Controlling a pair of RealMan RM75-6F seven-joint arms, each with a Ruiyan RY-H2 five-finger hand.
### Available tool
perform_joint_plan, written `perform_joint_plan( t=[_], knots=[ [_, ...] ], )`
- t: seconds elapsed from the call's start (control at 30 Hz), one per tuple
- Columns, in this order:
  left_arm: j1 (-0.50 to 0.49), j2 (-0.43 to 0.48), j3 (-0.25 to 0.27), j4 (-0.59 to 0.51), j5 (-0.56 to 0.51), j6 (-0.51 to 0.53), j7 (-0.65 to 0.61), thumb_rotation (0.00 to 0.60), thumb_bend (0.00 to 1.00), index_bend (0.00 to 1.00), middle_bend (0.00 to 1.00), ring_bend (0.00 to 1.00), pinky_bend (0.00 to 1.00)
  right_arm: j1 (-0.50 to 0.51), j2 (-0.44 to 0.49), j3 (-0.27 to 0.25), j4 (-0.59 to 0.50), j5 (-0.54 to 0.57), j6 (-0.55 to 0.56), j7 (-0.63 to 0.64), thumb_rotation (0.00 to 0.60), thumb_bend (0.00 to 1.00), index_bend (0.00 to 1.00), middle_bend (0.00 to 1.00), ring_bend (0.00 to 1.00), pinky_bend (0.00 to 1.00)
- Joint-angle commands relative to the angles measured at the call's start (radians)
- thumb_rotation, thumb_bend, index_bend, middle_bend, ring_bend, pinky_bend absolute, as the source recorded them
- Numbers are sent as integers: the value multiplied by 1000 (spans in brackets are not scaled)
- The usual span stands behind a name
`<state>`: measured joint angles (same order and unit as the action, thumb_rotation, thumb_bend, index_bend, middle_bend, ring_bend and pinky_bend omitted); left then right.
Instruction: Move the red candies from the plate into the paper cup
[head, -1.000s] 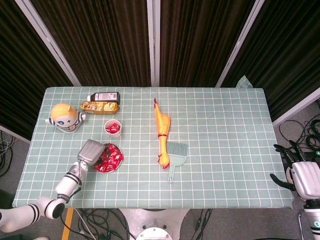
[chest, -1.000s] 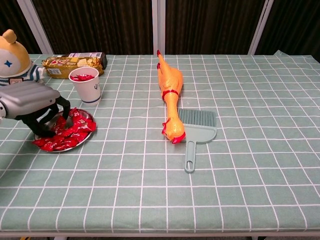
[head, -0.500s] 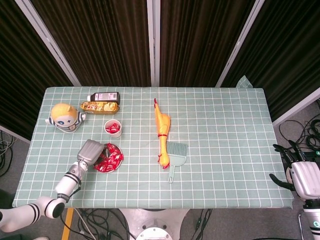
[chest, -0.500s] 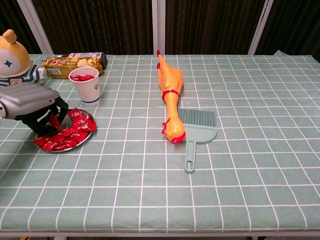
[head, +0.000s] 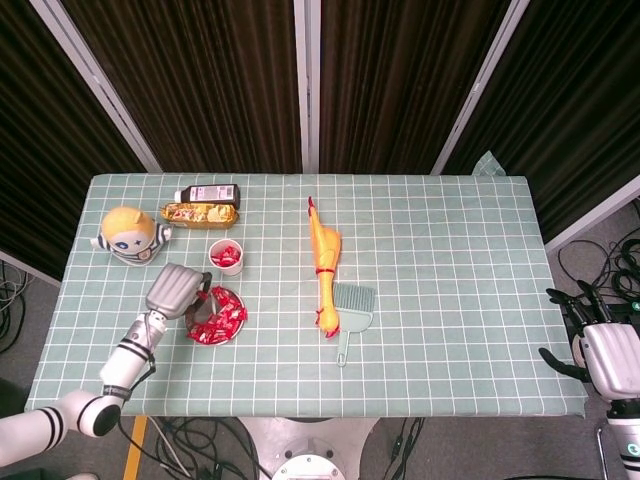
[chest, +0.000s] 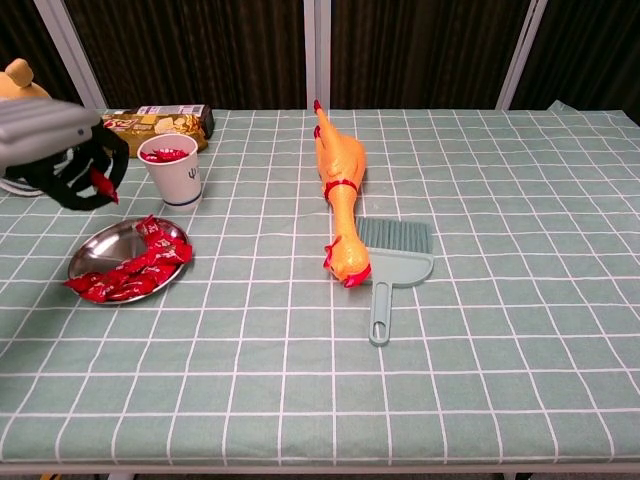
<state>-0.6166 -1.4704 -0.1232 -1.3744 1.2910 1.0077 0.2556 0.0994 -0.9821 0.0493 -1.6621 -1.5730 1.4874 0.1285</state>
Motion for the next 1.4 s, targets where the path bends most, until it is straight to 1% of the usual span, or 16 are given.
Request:
perform_joint_plan(
  t=[0.03,0.13,0.23,0.33,0.43,0.63,0.87,1.1,1.23,1.33,1.4],
  knots=[
    [-29,29,-43,-36,-2,5,-2,600,379,647,845,725,968,1,0,1,1,1,0,1,600,93,171,275,60,326],
    [-72,29,-81,-33,-37,-37,8,600,379,646,844,725,968,-1,1,1,3,1,2,4,600,94,171,275,60,325],
    [-123,10,-119,5,-86,-91,15,600,379,640,845,725,968,-2,2,1,5,4,2,7,600,94,171,275,60,325],
    [-164,-10,-141,42,-140,-141,32,600,379,623,843,725,968,-3,2,2,8,8,3,10,600,94,171,275,60,325],
    [-197,-31,-150,76,-189,-179,57,600,378,608,841,725,968,-3,2,3,10,12,1,12,600,94,171,275,60,325],
    [-239,-70,-145,144,-266,-228,91,600,378,590,838,724,968,-1,1,6,13,21,-6,14,600,93,171,275,60,326],
    [-256,-87,-125,174,-313,-244,116,600,377,554,829,722,968,2,1,8,13,25,-13,12,600,93,171,275,60,325],
    [-261,-74,-112,153,-344,-231,144,600,377,460,819,717,968,1,1,7,12,24,-12,11,600,94,171,276,60,326],
    [-258,-63,-104,136,-357,-218,153,600,377,431,813,715,968,0,1,7,11,23,-11,11,600,93,171,276,60,328],
    [-244,-42,-101,107,-359,-188,151,600,377,367,802,709,968,-1,2,7,10,21,-7,12,600,94,171,276,60,328],
    [-220,-23,-108,75,-350,-141,127,600,376,317,794,703,968,-1,3,7,10,19,-6,11,600,93,171,276,60,328]
  ],
)
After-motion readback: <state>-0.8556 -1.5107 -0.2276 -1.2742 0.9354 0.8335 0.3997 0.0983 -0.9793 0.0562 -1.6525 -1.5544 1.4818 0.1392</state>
